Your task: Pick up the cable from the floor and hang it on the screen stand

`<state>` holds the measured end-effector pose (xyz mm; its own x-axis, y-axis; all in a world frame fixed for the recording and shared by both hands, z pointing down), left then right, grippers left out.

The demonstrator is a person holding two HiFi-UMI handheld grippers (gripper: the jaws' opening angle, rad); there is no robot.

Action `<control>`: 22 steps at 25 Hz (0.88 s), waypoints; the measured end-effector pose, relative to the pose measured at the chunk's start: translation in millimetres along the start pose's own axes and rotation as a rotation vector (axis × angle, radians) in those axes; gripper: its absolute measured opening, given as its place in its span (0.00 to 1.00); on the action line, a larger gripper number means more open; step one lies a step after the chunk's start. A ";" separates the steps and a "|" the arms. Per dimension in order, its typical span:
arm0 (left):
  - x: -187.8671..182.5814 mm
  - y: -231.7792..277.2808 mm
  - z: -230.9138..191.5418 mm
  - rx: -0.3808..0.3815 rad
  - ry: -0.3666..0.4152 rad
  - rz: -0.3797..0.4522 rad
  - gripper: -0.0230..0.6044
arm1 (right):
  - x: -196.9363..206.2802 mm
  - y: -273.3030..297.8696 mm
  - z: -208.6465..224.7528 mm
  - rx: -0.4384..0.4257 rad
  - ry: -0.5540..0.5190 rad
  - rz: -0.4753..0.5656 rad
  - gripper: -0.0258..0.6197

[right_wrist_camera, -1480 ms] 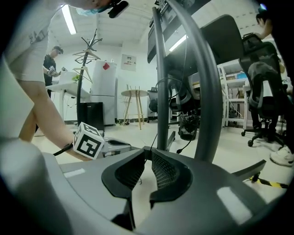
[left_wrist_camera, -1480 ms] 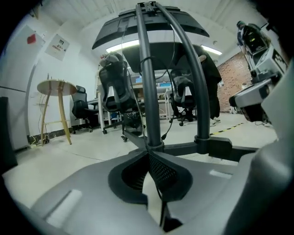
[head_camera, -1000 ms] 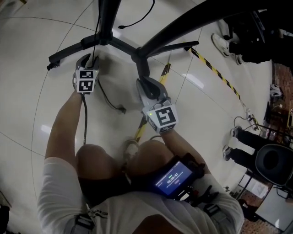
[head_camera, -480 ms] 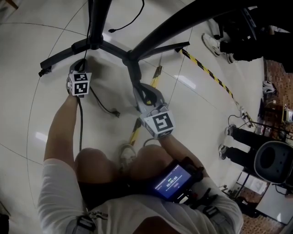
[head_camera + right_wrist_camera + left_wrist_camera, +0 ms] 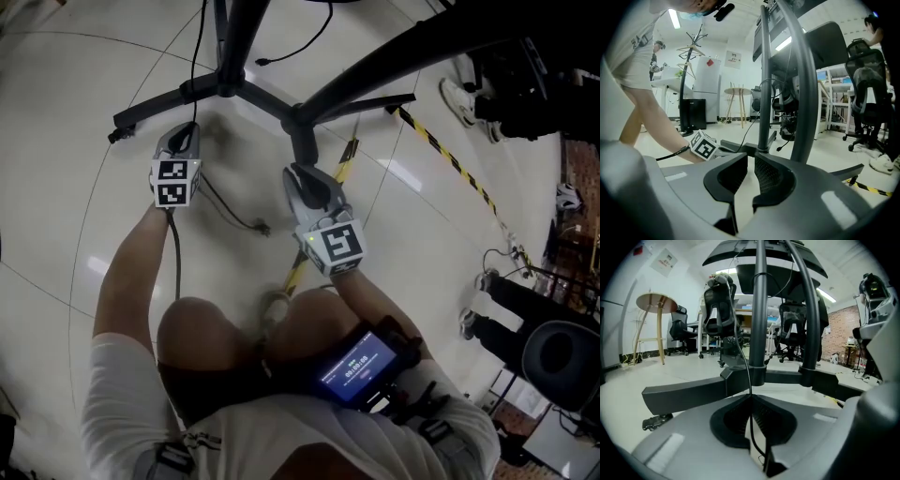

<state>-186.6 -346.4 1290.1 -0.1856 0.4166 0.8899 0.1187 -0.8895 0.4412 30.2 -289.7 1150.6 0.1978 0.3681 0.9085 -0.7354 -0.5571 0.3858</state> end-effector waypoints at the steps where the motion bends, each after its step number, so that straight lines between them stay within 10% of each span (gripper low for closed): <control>1: -5.6 -7.3 -2.3 0.003 -0.004 0.017 0.05 | -1.1 3.7 -2.4 -0.005 0.006 0.003 0.13; 22: -206.6 -139.6 -64.7 -0.070 0.054 0.424 0.05 | -94.4 29.4 -28.5 -0.090 -0.011 0.172 0.12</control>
<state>-228.0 -320.4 1037.2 -0.1859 0.0027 0.9826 0.1296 -0.9912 0.0272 -28.6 -319.7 1071.6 0.0710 0.2649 0.9617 -0.8140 -0.5418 0.2093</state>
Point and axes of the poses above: the fingertips, and each gripper's own axes: y forward along the fingers, z to its right, x out of its underside, the point moved 2 cm from there along -y, backward along the fingers, and after that the axes turned 12 degrees about y, right-handed, at the moved point
